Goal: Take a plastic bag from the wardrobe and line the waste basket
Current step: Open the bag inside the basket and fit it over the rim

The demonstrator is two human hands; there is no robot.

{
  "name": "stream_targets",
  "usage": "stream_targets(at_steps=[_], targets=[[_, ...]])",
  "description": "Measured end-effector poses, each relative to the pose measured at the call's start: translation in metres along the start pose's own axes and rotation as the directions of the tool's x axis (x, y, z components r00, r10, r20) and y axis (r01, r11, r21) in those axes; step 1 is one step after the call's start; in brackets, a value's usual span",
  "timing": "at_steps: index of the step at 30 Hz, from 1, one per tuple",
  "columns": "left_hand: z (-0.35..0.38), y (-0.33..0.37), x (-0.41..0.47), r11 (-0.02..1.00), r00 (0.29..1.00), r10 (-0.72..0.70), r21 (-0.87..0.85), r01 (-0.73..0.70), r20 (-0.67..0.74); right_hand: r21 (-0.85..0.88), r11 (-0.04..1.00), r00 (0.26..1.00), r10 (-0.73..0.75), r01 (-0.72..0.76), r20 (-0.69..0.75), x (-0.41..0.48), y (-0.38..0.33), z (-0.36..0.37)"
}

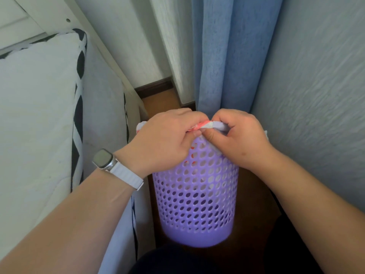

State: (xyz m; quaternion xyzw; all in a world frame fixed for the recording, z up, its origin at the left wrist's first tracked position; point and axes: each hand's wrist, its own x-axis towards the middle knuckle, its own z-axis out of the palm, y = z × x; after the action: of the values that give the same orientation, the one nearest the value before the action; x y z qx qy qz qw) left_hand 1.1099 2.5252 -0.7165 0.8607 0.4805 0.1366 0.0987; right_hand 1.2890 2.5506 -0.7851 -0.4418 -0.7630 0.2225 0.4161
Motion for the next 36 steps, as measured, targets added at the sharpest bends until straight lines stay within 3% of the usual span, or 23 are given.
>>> stream_targets(at_steps=[6,10,13,18,22,27,32,36], targets=[[-0.008,-0.014,-0.001,0.995,0.991,-0.092,-0.055,0.087,-0.097,0.041,0.996,0.994,-0.079,0.077,0.075,0.013,0.011,-0.025],[-0.011,-0.014,-0.001,0.993,0.988,-0.093,-0.079,0.084,-0.121,0.16,0.98,0.991,0.112,-0.122,0.069,0.012,0.016,-0.032],[-0.013,-0.014,0.0,0.993,0.985,-0.089,-0.095,0.076,-0.145,0.185,0.967,0.984,0.168,-0.177,0.064,0.009,0.015,-0.026],[-0.017,-0.011,-0.002,0.987,0.996,-0.029,-0.157,0.016,-0.081,0.086,0.994,0.998,0.065,-0.067,0.025,0.006,0.011,-0.015],[-0.009,-0.003,0.001,0.998,0.998,0.047,-0.029,-0.048,-0.033,0.025,0.999,0.999,-0.039,0.039,0.001,0.004,0.006,-0.004],[-0.006,-0.003,-0.002,0.998,1.0,0.012,0.068,-0.011,-0.023,0.081,0.997,0.997,0.003,-0.009,0.078,0.004,-0.002,-0.001],[-0.013,-0.006,-0.001,0.997,0.994,-0.065,-0.034,0.063,-0.091,0.268,0.962,0.993,0.026,-0.055,0.111,0.01,0.003,-0.023],[-0.017,-0.005,-0.002,0.99,0.991,-0.078,-0.125,0.064,-0.108,0.215,0.975,0.995,0.029,-0.05,0.1,0.014,0.011,-0.03]])
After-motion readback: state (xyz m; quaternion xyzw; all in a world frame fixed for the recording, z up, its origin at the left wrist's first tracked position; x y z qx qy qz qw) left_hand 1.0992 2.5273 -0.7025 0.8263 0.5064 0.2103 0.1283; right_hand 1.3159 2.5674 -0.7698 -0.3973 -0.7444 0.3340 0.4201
